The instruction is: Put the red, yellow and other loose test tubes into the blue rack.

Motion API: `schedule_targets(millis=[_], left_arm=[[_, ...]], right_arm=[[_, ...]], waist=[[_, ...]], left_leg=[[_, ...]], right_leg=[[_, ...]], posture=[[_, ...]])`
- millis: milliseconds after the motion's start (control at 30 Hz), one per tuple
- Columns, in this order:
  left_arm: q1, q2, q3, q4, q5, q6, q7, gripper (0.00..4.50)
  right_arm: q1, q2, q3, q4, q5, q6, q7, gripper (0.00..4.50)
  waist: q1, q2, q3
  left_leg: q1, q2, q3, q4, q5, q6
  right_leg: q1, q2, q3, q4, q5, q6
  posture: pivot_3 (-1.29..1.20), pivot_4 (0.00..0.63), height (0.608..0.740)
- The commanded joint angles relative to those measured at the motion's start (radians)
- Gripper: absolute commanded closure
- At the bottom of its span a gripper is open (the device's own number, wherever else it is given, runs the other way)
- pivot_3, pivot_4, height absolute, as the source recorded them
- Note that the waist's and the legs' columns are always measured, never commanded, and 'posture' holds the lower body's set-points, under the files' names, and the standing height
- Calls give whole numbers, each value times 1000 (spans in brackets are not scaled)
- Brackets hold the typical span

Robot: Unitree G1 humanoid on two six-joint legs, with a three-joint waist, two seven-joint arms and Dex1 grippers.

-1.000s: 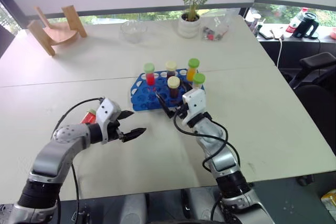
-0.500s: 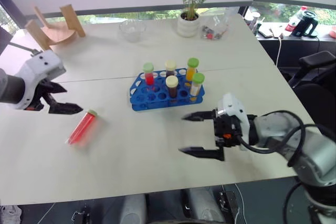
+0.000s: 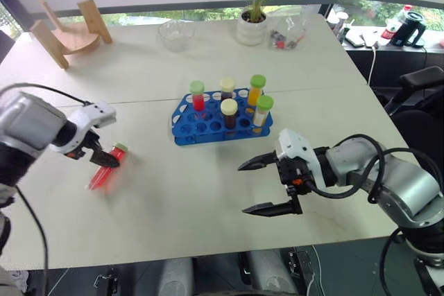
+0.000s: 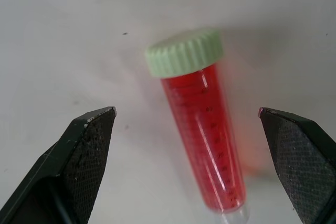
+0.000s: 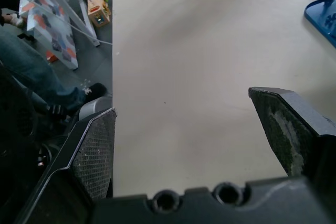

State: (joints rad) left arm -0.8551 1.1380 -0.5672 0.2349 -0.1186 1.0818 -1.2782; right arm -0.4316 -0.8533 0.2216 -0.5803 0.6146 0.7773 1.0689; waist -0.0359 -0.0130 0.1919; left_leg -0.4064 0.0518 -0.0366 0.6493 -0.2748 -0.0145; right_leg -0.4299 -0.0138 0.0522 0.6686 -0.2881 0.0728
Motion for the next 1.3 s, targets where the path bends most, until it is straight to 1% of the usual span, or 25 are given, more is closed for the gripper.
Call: schedule_targets(millis=[33,67,133,200,233,300,333,400,467,500,533,567,600,667,733,800,900,1067,1300], left_arm=[[5,-34,17,45,38,-18,24,745],[10,-42,18,53,45,-20,30,1196],[18,-57,24,65,62,-25,50,2335],[23,-63,30,59,65,-16,50,3356],[26,-66,38,55,62,-6,48,3648],[35,-71,65,46,50,-1,42,3673],[44,-74,100,39,34,-20,44,3673],[69,-90,272,56,-35,-129,72,3673],[111,-133,495,75,-109,-319,142,3673],[135,-161,612,52,-164,-387,156,3673],[160,-186,711,18,-219,-407,167,3673],[186,-212,784,-35,-263,-394,188,3673],[206,-263,852,-97,-318,-377,226,3673],[212,-390,920,-196,-428,-297,325,3673],[253,-558,924,-313,-480,-368,404,3673],[302,-691,902,-350,-463,-477,459,3673],[335,-797,819,-321,-376,-632,504,3673],[349,-883,724,-257,-331,-790,492,3673],[312,-913,658,-105,-278,-935,469,3673]], right_arm=[[0,4,-38,-24,9,-2,-22,0],[-1,3,-42,-25,7,0,-29,0],[0,1,-56,-27,15,7,-37,0],[6,-5,-65,-33,22,13,-38,0],[13,-10,-69,-39,23,17,-37,0],[31,-22,-79,-45,22,23,-37,0],[43,-27,-88,-46,21,24,-42,0],[73,-30,-126,-43,31,30,-64,0],[106,-26,-172,-41,46,35,-85,0],[126,-19,-196,-42,54,35,-99,0],[147,-10,-217,-44,63,35,-115,0],[167,4,-235,-46,73,41,-137,0],[185,18,-249,-45,81,46,-158,0],[209,39,-266,-47,102,67,-191,0],[219,44,-286,-37,114,83,-211,0],[208,33,-307,-22,123,96,-222,0],[189,9,-337,14,142,112,-209,0],[184,-31,-334,35,136,115,-192,0],[171,-19,-333,61,115,98,-216,0]], waist=[[-1,0,0],[-2,0,0],[-2,0,0],[-1,0,0],[-1,0,0],[0,0,0],[0,0,0],[1,0,0],[11,0,0],[21,0,0],[26,-1,0],[28,-2,-1],[28,-2,-1],[31,-2,-1],[41,-1,-1],[43,-2,-1],[41,-3,-1],[42,-2,-1],[43,-2,-1]], left_leg=[[0,0,0,0,0,0],[0,0,0,1,0,0],[1,0,0,1,0,0],[1,0,0,1,0,0],[1,0,0,1,0,0],[1,0,0,1,0,0],[2,0,0,1,0,0],[2,0,0,1,0,0],[1,0,0,2,0,0],[1,0,0,3,0,-1],[1,0,0,4,1,-1],[0,0,-1,5,1,-2],[0,0,-1,6,1,-2],[0,-1,0,10,1,-2],[0,-2,0,13,1,-2],[1,-3,1,16,1,-2],[2,-4,2,17,3,-5],[4,-3,1,16,3,-5],[3,-3,1,16,2,-4]], right_leg=[[0,0,0,0,0,0],[0,0,0,1,0,0],[0,0,0,2,0,0],[0,0,0,3,0,0],[0,0,0,3,0,0],[0,0,0,4,0,0],[0,0,0,4,0,0],[0,0,0,4,0,0],[0,-1,0,4,0,0],[0,-1,-1,5,0,0],[0,-2,-1,6,0,0],[0,-2,-2,7,0,0],[1,-2,-2,7,0,0],[2,-4,-2,8,0,1],[4,-5,-2,9,2,3],[7,-6,-1,9,4,6],[7,-5,2,9,6,8],[8,-2,2,9,6,7],[8,-2,2,8,6,7]], posture=[[0,150,740],[0,150,740],[0,150,740],[0,150,740],[0,150,740],[0,150,740],[0,150,740],[0,150,740],[0,150,740],[0,150,740],[0,150,740],[0,150,740],[0,150,740],[0,150,740],[0,150,740],[0,150,740],[0,150,740],[0,150,740],[0,150,740]])
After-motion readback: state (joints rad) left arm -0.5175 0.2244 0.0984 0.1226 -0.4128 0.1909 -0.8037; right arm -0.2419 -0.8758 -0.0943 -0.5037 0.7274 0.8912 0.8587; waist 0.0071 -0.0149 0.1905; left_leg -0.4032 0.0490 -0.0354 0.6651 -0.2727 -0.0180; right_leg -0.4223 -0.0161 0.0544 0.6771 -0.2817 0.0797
